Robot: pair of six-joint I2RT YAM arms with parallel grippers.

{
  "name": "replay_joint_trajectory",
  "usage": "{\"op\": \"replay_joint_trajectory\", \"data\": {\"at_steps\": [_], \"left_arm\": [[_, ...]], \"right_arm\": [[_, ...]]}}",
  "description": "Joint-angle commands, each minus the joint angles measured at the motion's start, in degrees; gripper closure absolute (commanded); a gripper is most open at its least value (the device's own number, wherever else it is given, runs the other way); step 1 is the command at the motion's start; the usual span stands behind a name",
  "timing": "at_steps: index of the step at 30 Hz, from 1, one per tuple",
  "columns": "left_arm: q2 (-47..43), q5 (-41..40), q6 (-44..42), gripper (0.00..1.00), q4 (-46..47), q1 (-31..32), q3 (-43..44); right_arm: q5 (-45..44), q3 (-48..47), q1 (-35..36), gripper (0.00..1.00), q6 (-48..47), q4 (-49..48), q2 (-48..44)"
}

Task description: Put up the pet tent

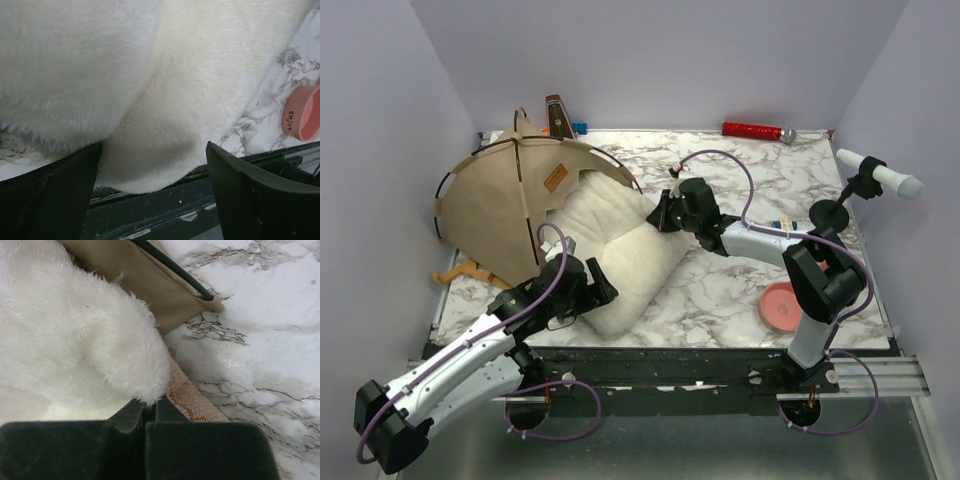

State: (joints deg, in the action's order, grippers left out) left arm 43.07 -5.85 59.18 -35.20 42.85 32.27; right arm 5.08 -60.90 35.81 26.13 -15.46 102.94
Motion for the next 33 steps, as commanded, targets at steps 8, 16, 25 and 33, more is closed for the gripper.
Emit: {"op": "replay_joint_trajectory", "data": {"at_steps": [8,16,25,33], "left_arm": [[3.6,3.0,3.4,0.05,-6.4,3.2,-4.4],[4.0,-0.3,2.4,0.04,-17.3,5.8,2.8],[-2.6,-1.8,2.8,0.03,-27.4,5.8,5.6],[-0.7,1.1,6.0,0.03,-5.3,6.0,-2.4]], "right_arm": [[-3.6,-1.6,0.0,1.00,-0.2,1.3,0.4],[-4.1,-1.4,0.0,1.00,-0.5,1.3,0.2],[-3.7,-1.7,0.0,1.00,-0.5,1.3,0.7],[-3.3,-1.1,0.2,1.00,-0.1,0.9,0.0]]}}
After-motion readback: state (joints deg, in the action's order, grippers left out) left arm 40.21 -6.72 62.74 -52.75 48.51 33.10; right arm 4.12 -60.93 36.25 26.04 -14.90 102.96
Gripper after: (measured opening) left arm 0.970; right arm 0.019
